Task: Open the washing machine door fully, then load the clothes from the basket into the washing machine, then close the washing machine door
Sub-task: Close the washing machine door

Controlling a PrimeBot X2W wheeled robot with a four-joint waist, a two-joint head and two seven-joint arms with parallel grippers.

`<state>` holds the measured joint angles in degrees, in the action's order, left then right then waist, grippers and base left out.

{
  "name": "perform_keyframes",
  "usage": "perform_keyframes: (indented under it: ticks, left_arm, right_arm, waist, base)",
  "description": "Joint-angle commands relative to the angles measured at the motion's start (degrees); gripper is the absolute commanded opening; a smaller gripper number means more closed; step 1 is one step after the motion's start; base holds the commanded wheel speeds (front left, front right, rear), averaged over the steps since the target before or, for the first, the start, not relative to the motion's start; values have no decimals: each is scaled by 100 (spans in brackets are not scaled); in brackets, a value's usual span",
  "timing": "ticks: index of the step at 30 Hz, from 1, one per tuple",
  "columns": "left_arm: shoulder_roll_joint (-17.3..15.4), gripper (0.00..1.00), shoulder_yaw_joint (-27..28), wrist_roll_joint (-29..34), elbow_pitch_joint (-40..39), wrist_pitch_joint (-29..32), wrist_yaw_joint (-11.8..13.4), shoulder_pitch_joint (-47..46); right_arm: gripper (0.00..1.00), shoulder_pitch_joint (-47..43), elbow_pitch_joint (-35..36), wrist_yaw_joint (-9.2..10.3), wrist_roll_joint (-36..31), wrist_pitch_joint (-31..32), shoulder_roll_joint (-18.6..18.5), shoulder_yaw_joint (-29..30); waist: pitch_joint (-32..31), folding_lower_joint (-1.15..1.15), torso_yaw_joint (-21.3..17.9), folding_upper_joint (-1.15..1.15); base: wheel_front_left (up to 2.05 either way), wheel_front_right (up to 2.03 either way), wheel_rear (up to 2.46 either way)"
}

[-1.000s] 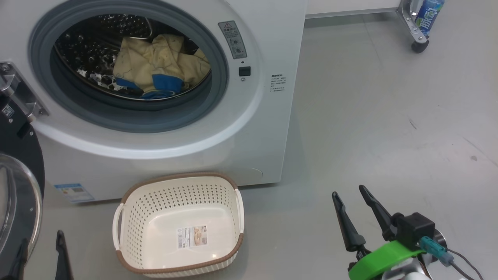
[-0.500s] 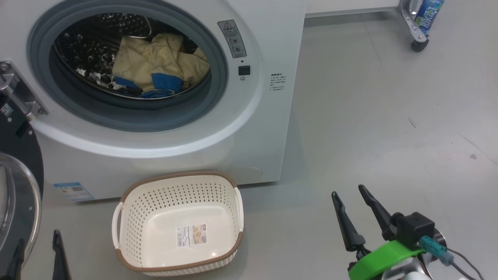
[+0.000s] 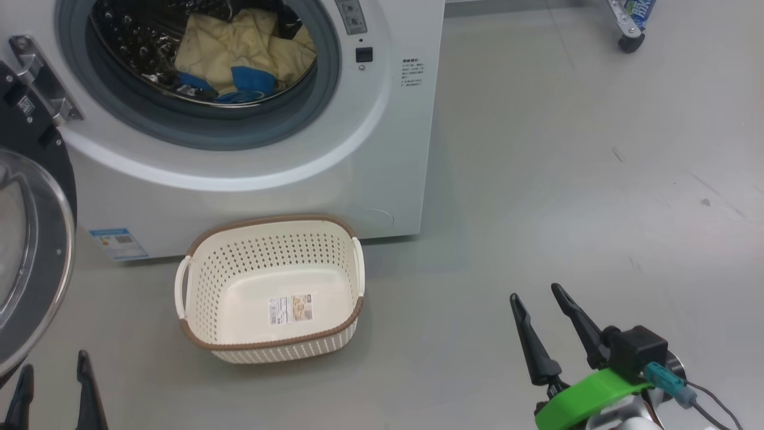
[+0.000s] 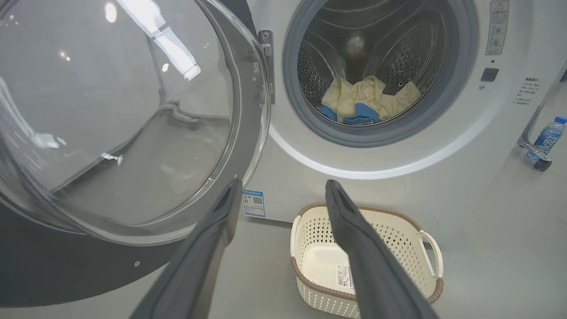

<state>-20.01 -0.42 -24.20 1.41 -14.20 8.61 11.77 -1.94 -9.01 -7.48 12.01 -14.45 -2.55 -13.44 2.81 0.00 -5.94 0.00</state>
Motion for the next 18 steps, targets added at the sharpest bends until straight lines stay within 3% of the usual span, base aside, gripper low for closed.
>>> perform_keyframes:
  ticks: [1, 8, 18]
  left_arm:
    - [-67, 100, 310, 66, -169, -80, -21, -325]
    - [20, 100, 381, 154, -133, -80, -150, -376]
    - [154, 100, 505, 225, -90, -80, -305, -361]
  right_arm:
    - [100, 221, 175, -1, -34, -55, -32, -81]
    - [100, 235, 184, -1, -32, -55, -32, -72]
    - [100, 225, 193, -1, -49, -55, -32, -65]
  waist:
    - [16, 0, 3, 0]
    - [23, 0, 12, 0]
    - [-22, 0, 25, 0]
  base:
    - [-147, 147, 0]
    - [-92, 92, 0]
    - [-7, 7, 0]
